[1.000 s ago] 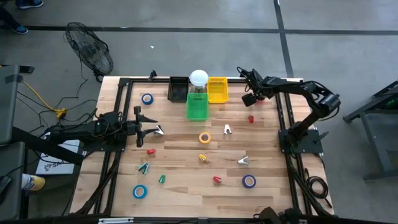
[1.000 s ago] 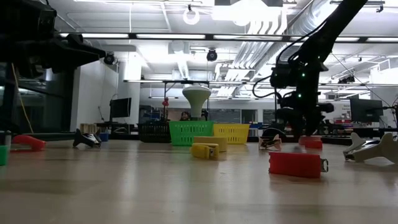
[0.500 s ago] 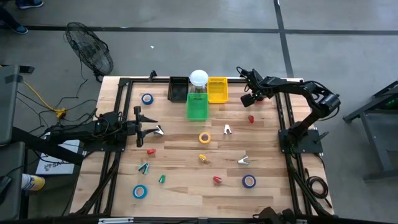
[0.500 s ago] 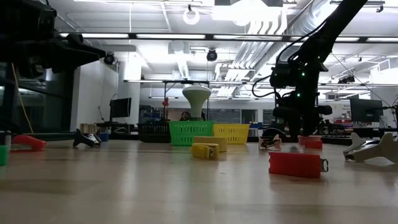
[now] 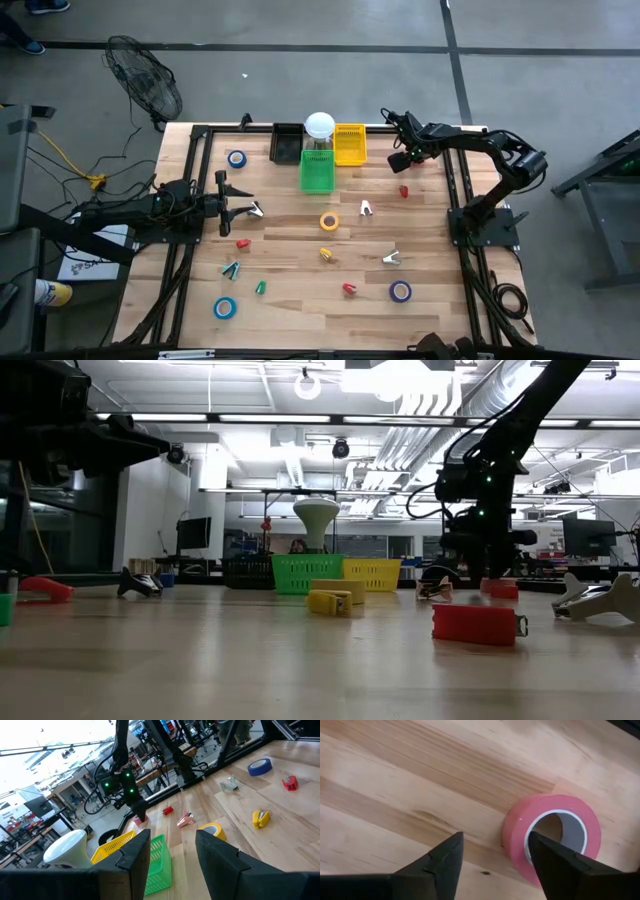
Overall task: Pick and place Stapler, Stapler remover, tape
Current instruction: Put the pink tape into the yellow bin
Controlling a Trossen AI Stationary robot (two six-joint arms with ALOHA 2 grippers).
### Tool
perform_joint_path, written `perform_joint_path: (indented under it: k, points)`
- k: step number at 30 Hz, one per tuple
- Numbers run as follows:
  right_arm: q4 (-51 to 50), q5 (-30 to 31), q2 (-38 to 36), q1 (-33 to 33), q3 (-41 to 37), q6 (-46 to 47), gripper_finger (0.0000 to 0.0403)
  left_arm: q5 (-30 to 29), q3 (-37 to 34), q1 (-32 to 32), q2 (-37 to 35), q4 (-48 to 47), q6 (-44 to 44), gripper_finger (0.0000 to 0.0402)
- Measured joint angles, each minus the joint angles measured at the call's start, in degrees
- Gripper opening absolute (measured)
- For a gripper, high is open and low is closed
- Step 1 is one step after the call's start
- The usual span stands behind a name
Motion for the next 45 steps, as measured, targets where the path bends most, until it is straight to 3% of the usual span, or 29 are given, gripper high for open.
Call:
perform_joint_path:
  k: [18, 24, 33, 45]
  points:
    - [-0.9, 0.3, -0.1, 0.0, 0.0, -2.1, 0.0030, 0.0, 0.0, 0.0, 0.0, 0.0, 0.0, 0.0154]
    - [-1.2, -0.3, -0.1, 0.0, 0.3, -2.6, 0.0029, 0.0, 0.0, 0.0, 0.0, 0.0, 0.0, 0.0154]
    - [0.0, -7.3, -0.1, 0.2, 3.8, -5.4, 0.0029, 0.0, 0.0, 0.0, 0.0, 0.0, 0.0, 0.0154]
    - [14.2, -24.4, -0.1, 0.2, 5.5, -10.9, 0.0029, 0.0, 0.0, 0.0, 0.0, 0.0, 0.0, 0.0154]
